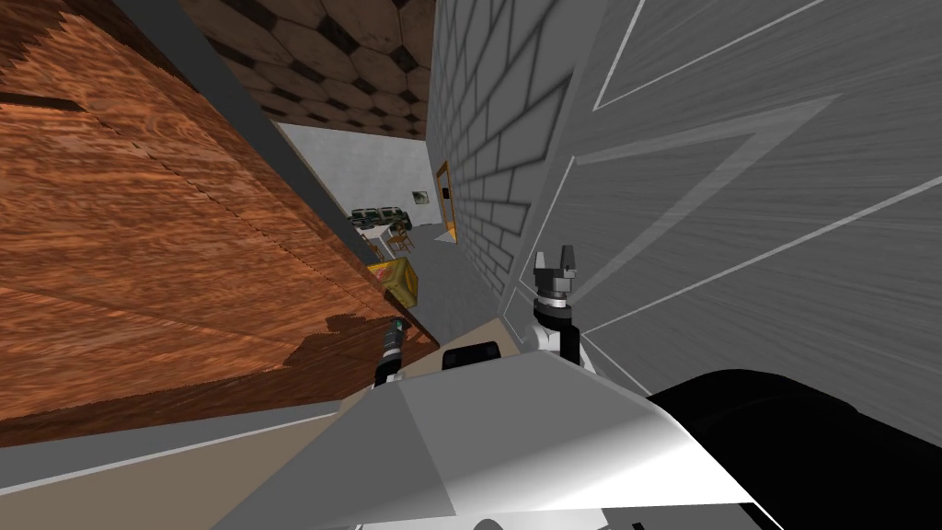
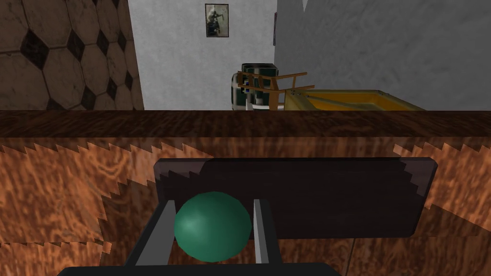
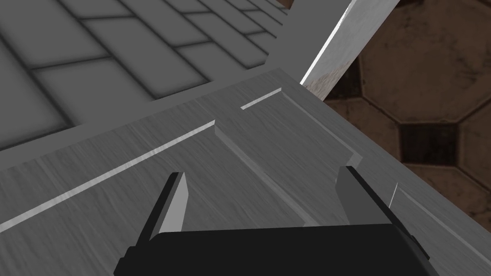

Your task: Pull the door open

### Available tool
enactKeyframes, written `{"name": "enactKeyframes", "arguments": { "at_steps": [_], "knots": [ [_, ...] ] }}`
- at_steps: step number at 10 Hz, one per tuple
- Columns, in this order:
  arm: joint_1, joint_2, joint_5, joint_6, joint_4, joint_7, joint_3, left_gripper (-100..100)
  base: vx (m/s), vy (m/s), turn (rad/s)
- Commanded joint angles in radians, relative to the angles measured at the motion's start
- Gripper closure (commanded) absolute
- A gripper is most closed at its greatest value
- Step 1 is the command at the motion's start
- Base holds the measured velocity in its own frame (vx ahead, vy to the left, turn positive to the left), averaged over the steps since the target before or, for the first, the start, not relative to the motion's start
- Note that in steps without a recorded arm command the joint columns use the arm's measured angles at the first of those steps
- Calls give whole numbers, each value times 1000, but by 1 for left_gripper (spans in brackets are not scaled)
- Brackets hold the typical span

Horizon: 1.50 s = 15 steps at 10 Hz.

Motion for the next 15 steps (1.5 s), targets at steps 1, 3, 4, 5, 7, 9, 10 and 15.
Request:
{"name": "enactKeyframes", "arguments": {
  "at_steps": [1,3,4,5,7,9,10,15],
  "knots": [
    [9,11,-6,-7,-4,14,-12,100,-93,0,-88],
    [19,22,-13,-15,-9,29,-24,100,-180,32,-108],
    [22,26,-16,-18,-11,34,-28,100,-180,42,-74],
    [30,35,-21,-24,-14,46,-38,100,-185,47,-93],
    [45,52,-31,-36,-22,69,-57,100,-198,18,-117],
    [57,67,-40,-46,-28,88,-73,100,-207,11,-104],
    [63,74,-44,-50,-31,97,-80,100,-203,-9,-72],
    [111,105,-63,-103,-36,135,-112,100,-176,27,-100]
  ]
}}
